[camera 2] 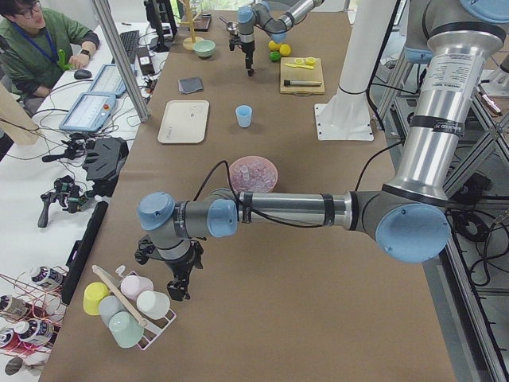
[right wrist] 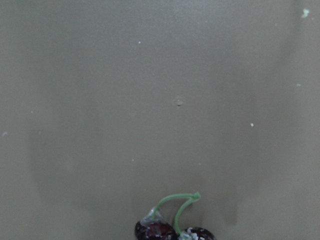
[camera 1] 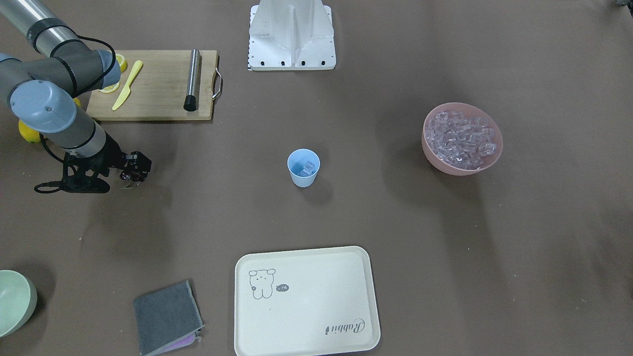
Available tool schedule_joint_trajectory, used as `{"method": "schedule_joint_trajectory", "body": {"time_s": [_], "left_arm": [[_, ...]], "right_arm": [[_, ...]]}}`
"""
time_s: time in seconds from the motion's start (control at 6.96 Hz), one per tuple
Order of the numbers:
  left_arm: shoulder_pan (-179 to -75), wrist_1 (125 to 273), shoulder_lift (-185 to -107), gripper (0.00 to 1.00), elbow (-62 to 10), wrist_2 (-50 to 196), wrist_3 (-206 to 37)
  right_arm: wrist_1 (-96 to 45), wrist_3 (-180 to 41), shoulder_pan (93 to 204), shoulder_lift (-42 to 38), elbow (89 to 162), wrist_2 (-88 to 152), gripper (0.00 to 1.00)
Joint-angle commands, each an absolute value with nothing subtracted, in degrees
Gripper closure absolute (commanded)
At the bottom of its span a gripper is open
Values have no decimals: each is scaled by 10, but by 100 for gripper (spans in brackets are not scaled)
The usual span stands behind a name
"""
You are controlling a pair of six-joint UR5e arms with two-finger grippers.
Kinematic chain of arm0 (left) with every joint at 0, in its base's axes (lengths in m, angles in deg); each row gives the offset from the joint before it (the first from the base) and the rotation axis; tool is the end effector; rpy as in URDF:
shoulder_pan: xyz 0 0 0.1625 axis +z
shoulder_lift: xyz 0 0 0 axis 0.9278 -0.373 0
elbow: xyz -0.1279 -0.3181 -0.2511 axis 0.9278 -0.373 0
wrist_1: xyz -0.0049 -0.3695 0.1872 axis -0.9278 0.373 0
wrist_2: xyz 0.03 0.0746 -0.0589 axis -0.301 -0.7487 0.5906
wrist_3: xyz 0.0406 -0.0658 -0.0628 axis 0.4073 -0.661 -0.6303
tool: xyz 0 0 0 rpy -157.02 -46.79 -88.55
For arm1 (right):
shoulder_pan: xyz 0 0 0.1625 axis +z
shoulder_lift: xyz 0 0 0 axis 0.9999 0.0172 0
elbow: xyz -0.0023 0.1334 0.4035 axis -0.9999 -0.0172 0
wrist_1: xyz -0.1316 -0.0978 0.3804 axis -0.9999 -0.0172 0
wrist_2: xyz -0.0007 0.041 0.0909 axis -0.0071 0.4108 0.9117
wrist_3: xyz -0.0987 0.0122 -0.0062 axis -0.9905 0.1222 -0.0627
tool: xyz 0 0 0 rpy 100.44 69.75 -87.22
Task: Put ice and cherries in cup
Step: 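Lower the right gripper onto the cherries and close on their stems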
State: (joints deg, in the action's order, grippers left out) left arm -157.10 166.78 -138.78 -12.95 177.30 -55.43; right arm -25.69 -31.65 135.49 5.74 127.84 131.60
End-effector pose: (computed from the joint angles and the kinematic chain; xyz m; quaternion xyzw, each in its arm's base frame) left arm -0.0647 -0.5777 0.6651 -0.0081 0.3112 0.1119 0.9437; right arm -0.3515 -0.4852 0.4772 -0.0386 -0.3703 0.0124 0.9280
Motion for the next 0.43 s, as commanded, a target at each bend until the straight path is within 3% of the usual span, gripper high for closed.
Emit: {"method": "schedule_joint_trajectory", "body": {"time_s": [0.0, 0.29], "left_arm": [[-1570, 1668, -1388, 3, -129, 1773, -554], [-1570, 1668, -1388, 3, -129, 1773, -554]], "right_arm": [[-257, -315, 1354, 57, 1277, 1316, 0], [-256, -314, 1353, 53, 1270, 1316, 0]]}}
